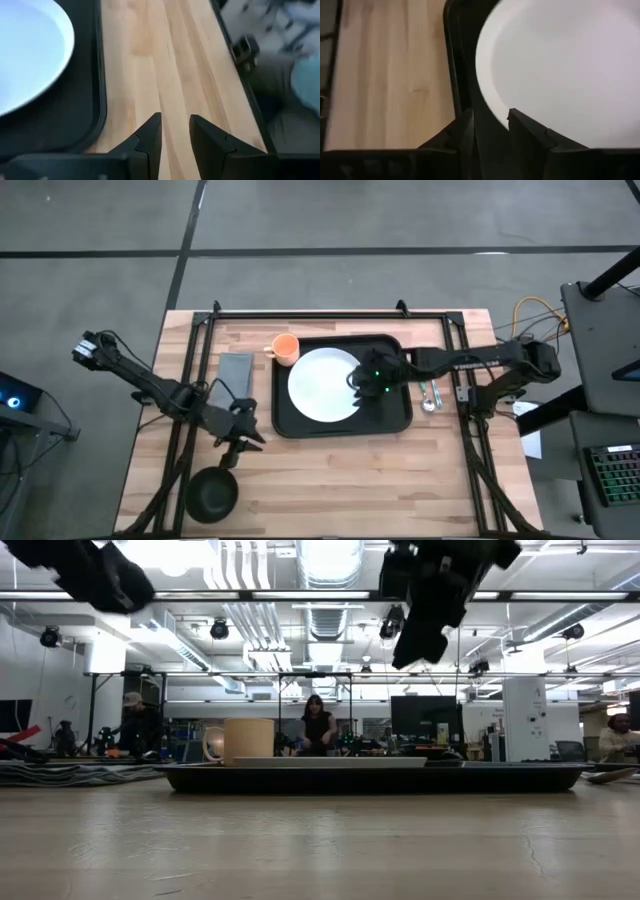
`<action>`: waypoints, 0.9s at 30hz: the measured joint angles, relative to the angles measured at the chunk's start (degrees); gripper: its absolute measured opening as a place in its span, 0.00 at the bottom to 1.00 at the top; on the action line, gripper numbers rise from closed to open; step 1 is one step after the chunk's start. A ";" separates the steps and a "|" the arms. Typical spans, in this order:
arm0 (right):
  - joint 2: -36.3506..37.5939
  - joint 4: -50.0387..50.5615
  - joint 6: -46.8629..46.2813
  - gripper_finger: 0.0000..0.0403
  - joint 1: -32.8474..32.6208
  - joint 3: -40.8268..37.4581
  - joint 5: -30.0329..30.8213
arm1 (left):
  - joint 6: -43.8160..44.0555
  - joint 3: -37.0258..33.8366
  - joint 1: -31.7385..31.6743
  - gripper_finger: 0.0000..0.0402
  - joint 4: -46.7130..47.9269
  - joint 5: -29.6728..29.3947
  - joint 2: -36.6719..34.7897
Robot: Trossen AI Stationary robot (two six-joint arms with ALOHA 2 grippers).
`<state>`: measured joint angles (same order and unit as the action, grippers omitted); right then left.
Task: Set up tray
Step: Put the black bowl on top of the white plate
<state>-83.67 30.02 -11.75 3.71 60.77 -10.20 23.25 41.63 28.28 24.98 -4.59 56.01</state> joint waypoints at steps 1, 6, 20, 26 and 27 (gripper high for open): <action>0.35 0.06 0.04 0.29 -1.50 -0.02 1.92 | -0.03 2.07 1.13 0.18 3.42 -0.25 0.44; 2.95 0.06 -1.91 0.32 -6.82 -3.72 3.54 | -0.10 15.93 10.50 0.13 23.25 -2.53 7.87; 14.12 1.12 -9.31 0.35 -10.58 -14.39 7.65 | 12.26 33.90 23.08 0.13 48.93 -2.89 31.16; 15.84 1.05 -9.31 0.35 -10.58 -14.51 8.81 | 19.51 28.56 23.10 0.30 45.50 1.32 30.42; 15.93 1.05 -9.29 0.35 -10.60 -14.51 8.80 | 20.59 27.97 23.12 0.33 45.28 1.28 30.14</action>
<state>-67.75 31.07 -21.04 -6.90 46.26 -1.39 43.84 69.60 51.40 70.26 -3.31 86.15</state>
